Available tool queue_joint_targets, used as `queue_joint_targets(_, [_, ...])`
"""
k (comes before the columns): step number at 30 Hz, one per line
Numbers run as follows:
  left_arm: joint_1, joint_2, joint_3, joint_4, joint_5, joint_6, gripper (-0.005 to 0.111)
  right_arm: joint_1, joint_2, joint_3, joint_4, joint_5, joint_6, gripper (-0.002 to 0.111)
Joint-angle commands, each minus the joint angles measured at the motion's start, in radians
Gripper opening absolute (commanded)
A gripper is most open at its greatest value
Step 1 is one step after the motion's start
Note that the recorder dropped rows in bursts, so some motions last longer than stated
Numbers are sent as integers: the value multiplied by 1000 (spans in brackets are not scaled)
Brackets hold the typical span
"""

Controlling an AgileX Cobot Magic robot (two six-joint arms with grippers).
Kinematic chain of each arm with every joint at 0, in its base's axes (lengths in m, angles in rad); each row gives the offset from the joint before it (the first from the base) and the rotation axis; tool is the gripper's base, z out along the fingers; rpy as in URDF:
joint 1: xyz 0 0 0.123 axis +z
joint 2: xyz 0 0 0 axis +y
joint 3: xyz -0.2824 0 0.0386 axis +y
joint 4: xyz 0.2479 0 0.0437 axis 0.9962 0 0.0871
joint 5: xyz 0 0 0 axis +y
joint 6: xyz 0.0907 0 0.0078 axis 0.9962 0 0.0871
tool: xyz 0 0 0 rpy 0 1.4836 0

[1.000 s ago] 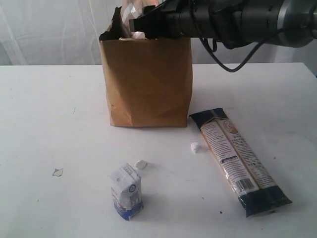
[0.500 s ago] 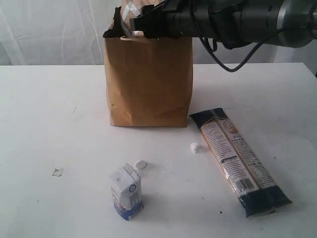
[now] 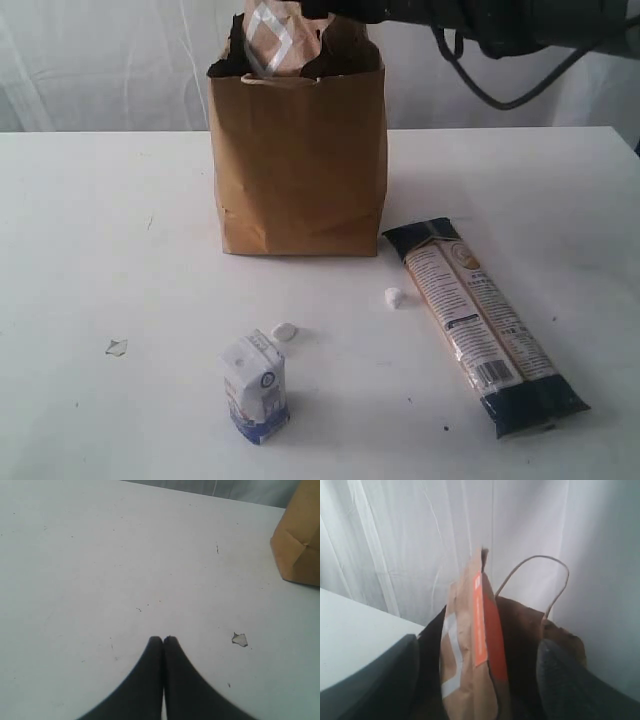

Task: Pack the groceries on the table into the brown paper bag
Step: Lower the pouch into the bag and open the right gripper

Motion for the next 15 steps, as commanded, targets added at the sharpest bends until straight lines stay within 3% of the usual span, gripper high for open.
queue_joint_targets(1, [5,-4,9,-6,-1,0,0,0,-56,-5,-31,3,-12,63])
queue_joint_targets(8, [5,-4,9,-6,-1,0,0,-43,-169,72,-206,114,-39,59])
queue_joint_targets(15, [5,-4,9,-6,-1,0,0,-137,-310,127,-486,307,-26,39])
